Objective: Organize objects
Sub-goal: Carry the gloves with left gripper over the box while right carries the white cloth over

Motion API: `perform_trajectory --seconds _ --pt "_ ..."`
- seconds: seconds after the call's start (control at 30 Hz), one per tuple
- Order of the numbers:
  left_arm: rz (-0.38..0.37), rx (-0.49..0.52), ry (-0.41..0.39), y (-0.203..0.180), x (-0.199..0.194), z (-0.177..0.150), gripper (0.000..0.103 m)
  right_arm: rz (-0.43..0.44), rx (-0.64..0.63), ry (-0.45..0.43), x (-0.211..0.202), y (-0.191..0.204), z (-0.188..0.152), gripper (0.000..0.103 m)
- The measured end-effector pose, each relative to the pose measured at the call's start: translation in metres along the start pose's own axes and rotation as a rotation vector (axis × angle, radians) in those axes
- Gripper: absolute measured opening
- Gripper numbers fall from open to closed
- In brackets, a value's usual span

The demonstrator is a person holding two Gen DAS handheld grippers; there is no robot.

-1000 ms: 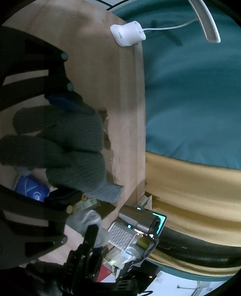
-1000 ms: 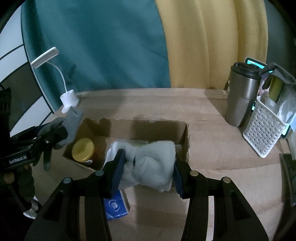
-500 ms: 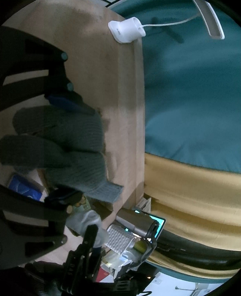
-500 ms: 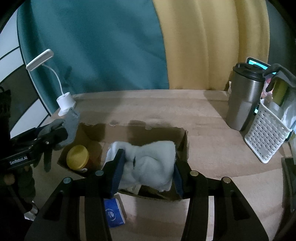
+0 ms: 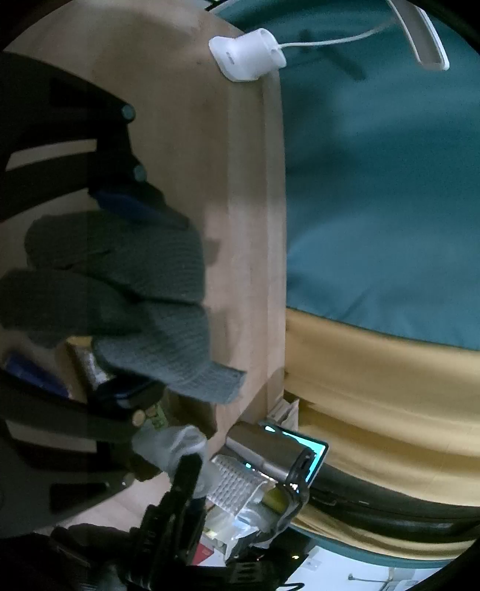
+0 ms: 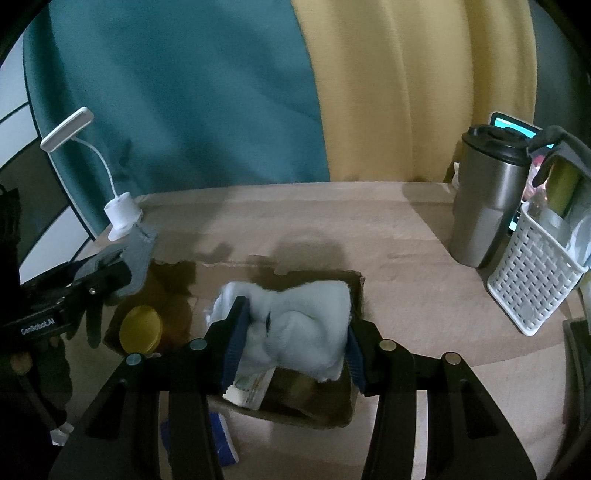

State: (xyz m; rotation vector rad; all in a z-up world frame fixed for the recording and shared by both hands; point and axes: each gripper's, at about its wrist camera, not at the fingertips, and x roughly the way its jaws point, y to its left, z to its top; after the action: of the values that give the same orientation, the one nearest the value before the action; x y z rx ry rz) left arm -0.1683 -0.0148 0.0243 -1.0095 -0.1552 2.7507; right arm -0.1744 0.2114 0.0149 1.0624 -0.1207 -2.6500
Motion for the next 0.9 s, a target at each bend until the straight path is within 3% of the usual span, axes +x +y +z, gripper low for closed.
perform_trajectory --seconds 0.9 --pt "0.001 -0.019 0.085 0.008 0.047 0.003 0.073 0.001 0.03 0.031 0.041 -0.013 0.014 0.051"
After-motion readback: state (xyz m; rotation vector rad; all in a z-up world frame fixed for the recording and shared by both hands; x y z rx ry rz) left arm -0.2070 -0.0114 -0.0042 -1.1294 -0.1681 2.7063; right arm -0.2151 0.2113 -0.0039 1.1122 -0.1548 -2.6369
